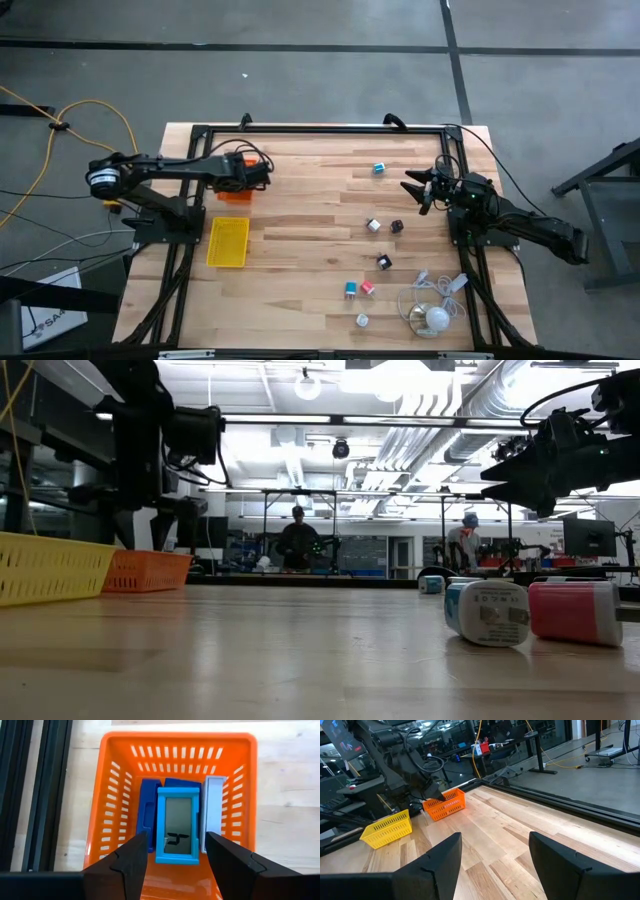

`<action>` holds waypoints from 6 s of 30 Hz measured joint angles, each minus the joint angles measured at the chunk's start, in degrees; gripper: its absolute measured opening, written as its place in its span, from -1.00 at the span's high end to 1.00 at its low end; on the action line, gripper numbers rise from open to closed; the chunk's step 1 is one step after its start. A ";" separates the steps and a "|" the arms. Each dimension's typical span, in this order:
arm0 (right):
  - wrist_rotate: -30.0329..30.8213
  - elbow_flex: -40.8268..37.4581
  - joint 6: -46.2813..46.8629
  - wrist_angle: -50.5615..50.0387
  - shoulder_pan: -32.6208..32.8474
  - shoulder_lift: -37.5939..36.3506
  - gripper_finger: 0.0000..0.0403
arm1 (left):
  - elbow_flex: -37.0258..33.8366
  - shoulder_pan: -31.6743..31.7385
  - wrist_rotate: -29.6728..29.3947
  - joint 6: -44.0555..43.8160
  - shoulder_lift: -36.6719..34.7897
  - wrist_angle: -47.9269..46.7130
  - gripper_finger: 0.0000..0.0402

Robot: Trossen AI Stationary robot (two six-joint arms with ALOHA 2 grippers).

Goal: Pick & Place Office items
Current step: Put the top black charger adapter into the yellow basket

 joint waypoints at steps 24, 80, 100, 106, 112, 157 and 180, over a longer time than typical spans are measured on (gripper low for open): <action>0.02 0.00 0.00 0.00 0.00 0.02 -0.09 | 0.00 -5.09 -6.47 22.47 -8.03 14.41 0.05; 0.01 -0.01 0.00 0.00 0.00 0.01 -0.09 | 0.00 3.76 37.51 76.49 -10.17 38.42 0.05; 0.00 -0.01 0.00 0.00 0.00 0.00 -0.09 | 0.00 2.19 37.45 71.60 -10.17 38.64 0.05; 0.01 -0.02 0.00 0.00 0.00 0.01 -0.09 | 0.00 2.19 37.42 71.90 -10.15 38.64 0.05; 0.00 -0.01 0.00 0.00 0.00 0.02 -0.09 | 0.00 2.19 37.42 71.91 -10.15 38.64 0.05; -0.55 0.02 -0.19 1.01 0.00 3.04 -0.09 | 0.00 2.19 37.38 71.95 -10.13 38.64 0.05; -11.78 4.10 -10.73 6.02 4.22 8.09 -0.09 | -0.02 2.19 37.39 71.94 -10.13 38.64 0.05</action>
